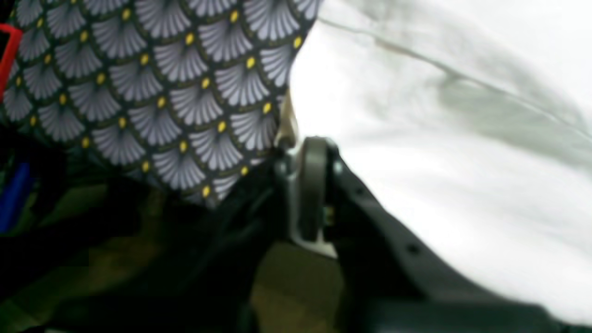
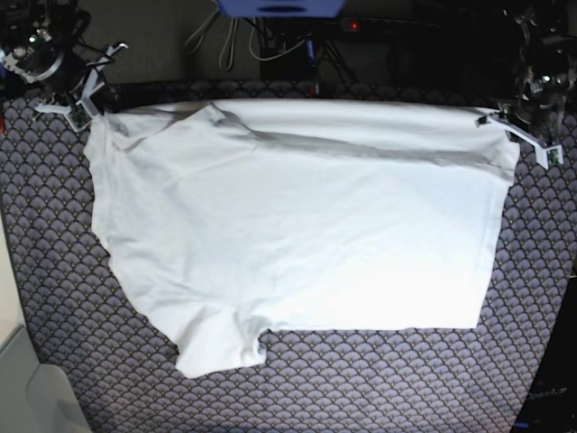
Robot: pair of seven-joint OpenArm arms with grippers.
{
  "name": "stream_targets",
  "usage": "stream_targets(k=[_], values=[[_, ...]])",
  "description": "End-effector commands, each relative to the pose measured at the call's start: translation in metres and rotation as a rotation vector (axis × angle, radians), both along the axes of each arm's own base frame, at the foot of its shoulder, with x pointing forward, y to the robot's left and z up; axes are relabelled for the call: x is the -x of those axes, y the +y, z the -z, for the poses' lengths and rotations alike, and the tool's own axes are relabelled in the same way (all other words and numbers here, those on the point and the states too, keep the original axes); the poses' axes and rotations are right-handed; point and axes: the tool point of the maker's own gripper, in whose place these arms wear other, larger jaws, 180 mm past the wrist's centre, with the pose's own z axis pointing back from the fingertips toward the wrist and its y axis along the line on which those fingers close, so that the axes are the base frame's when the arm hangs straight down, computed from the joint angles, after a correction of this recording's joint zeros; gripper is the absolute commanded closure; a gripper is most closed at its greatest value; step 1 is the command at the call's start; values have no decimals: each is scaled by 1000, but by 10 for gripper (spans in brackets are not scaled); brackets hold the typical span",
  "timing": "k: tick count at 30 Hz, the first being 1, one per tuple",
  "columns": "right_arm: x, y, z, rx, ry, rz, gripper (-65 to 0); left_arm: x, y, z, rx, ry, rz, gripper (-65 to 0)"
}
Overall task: Fold the T-shirt properly
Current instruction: 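Lift and pull both grippers outward, stretching the shirt edge wide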
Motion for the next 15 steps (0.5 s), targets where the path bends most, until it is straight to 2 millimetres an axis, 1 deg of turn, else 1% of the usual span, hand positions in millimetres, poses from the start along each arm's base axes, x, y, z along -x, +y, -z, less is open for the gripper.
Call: stream_targets(k=[1, 4, 7, 8, 10, 11, 13, 15], values=[[-4, -6, -8, 16, -25, -5, 0, -7, 11, -15, -50, -38, -1, -6], [1, -6, -6, 16, -13, -5, 0, -7, 10, -15, -51, -39, 0, -6], [2, -9, -8, 32, -9, -23, 0, -1, 11, -12, -42, 10, -1, -6], [1, -8, -10, 33, -13, -26, 0, -1, 13, -15, -50, 25, 8, -6], [8, -10, -8, 39, 5, -34, 0, -2, 12, -20, -52, 35, 17, -6], [8, -12, -9, 48, 6, -41, 0, -3, 11, -24, -56, 35, 25, -6], [6, -12, -12, 54, 0, -52, 0, -6, 8, -33, -65, 28, 40, -6], [-1, -16, -23, 65, -35, -40, 0, -10, 5, -44, -73, 12, 52, -5]])
